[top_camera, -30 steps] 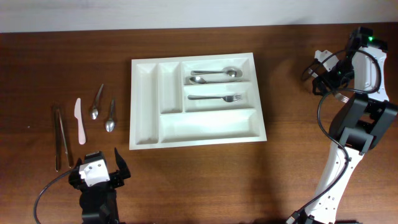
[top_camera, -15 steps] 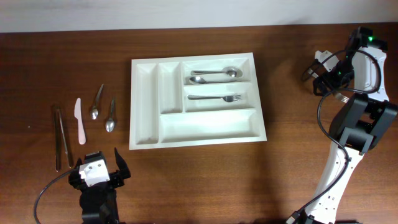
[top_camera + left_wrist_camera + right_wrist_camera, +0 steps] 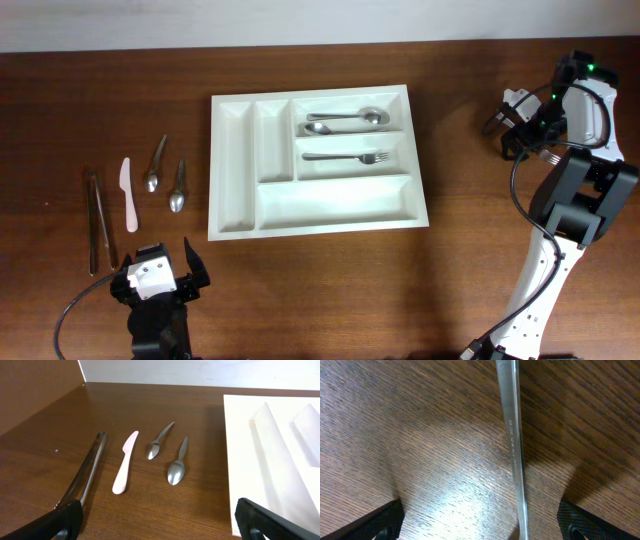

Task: Pack container
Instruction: 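Lower the right gripper and close it on the second fork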

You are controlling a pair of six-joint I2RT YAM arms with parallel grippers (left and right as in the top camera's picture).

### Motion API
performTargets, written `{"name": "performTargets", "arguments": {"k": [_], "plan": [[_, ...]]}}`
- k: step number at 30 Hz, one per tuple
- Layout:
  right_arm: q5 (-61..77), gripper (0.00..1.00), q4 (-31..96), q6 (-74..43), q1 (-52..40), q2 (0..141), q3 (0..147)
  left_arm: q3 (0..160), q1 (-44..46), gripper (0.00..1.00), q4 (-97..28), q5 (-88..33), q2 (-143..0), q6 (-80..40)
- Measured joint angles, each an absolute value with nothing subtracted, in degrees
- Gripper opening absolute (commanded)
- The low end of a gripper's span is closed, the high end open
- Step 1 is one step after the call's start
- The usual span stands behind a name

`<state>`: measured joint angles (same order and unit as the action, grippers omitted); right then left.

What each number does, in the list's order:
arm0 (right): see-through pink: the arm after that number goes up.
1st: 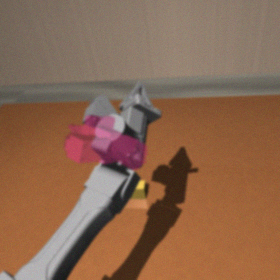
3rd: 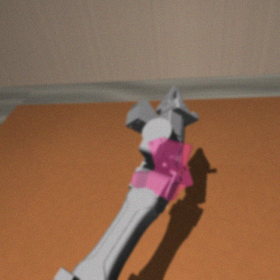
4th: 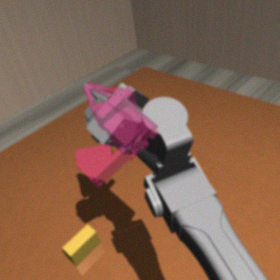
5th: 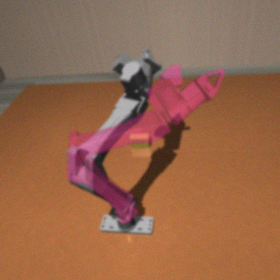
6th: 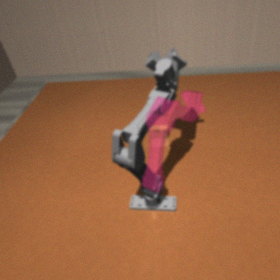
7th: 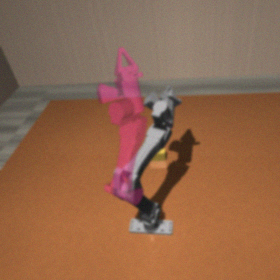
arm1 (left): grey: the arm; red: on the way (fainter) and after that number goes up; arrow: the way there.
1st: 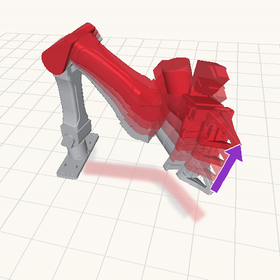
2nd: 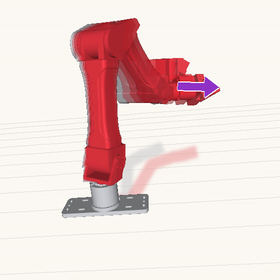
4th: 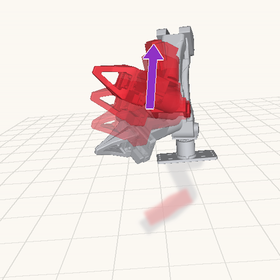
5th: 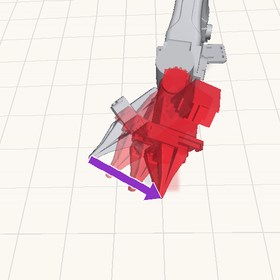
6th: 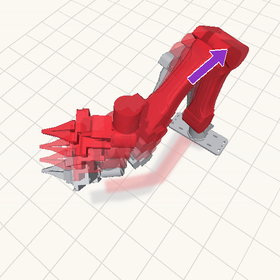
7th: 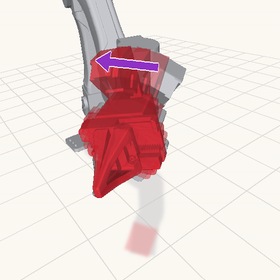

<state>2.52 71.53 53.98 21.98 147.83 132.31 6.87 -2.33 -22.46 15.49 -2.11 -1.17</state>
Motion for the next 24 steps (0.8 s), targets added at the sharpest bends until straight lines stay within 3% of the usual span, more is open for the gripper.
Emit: {"name": "performTargets", "arguments": {"k": [4, 10, 17, 24], "plan": [[2.50, 1.00, 71.35, 53.98, 21.98, 147.83, 132.31, 6.87, -2.33, 0.99, -22.46, 15.49, -2.11, -1.19], [2.70, 0.88, 70.70, 53.82, 21.98, 147.83, 132.29, 6.87, -2.33, 0.99, -22.46, 15.49, -2.11, -1.19], [2.92, 0.47, 69.60, 52.90, 21.98, 147.83, 132.29, 6.87, -2.33, 0.99, -22.46, 15.51, -2.11, -1.19], [2.87, 0.21, 68.34, 51.57, 21.98, 147.83, 132.29, 6.87, -2.33, 0.99, -22.46, 15.49, -2.11, -1.19]]}}
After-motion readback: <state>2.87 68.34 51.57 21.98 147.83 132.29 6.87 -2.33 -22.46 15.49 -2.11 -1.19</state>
